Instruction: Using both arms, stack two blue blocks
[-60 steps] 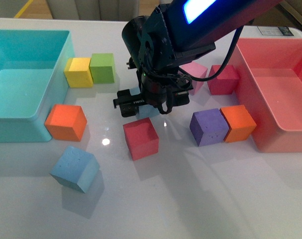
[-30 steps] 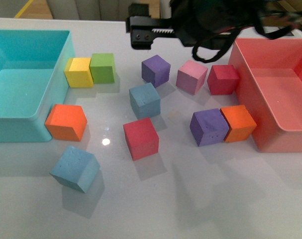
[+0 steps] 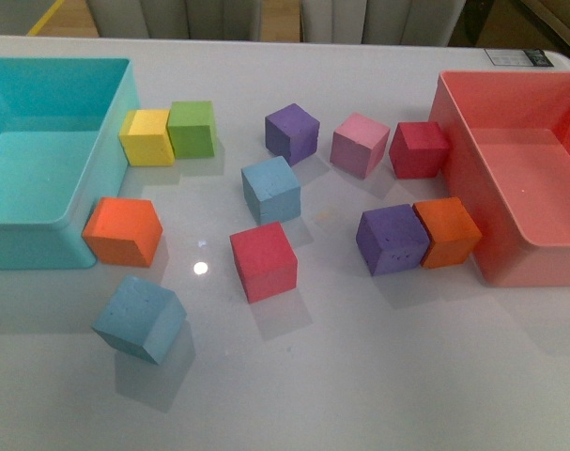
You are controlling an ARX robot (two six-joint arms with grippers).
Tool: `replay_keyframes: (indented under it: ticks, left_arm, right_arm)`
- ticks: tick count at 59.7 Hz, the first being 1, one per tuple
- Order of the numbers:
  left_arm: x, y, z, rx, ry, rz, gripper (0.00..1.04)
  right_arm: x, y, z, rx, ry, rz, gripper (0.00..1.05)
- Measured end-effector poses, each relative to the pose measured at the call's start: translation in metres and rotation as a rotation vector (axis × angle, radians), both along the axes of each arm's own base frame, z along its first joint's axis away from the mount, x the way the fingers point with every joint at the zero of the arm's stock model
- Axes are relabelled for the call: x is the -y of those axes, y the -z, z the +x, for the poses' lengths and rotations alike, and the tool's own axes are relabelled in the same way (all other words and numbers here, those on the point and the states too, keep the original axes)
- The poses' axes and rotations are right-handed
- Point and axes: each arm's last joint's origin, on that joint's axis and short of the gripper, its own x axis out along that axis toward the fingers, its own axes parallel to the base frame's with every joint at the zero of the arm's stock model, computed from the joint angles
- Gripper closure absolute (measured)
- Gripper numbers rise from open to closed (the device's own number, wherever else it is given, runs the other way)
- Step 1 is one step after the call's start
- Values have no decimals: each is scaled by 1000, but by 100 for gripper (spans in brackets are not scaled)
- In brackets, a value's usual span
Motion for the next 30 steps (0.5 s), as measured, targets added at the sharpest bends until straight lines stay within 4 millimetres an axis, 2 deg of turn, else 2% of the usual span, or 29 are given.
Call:
replay_keyframes:
  ticks: [9, 17, 30]
  left_arm:
    - [0, 0, 0, 0, 0, 0, 9]
    - [0, 0, 0, 0, 0, 0, 9]
    - [0, 0, 0, 0, 0, 0, 9]
  right_arm:
    - [18, 6, -20, 2, -8, -11, 103]
    - [32, 16, -38, -17, -4, -15, 103]
    - [48, 14, -65, -11, -2, -13, 103]
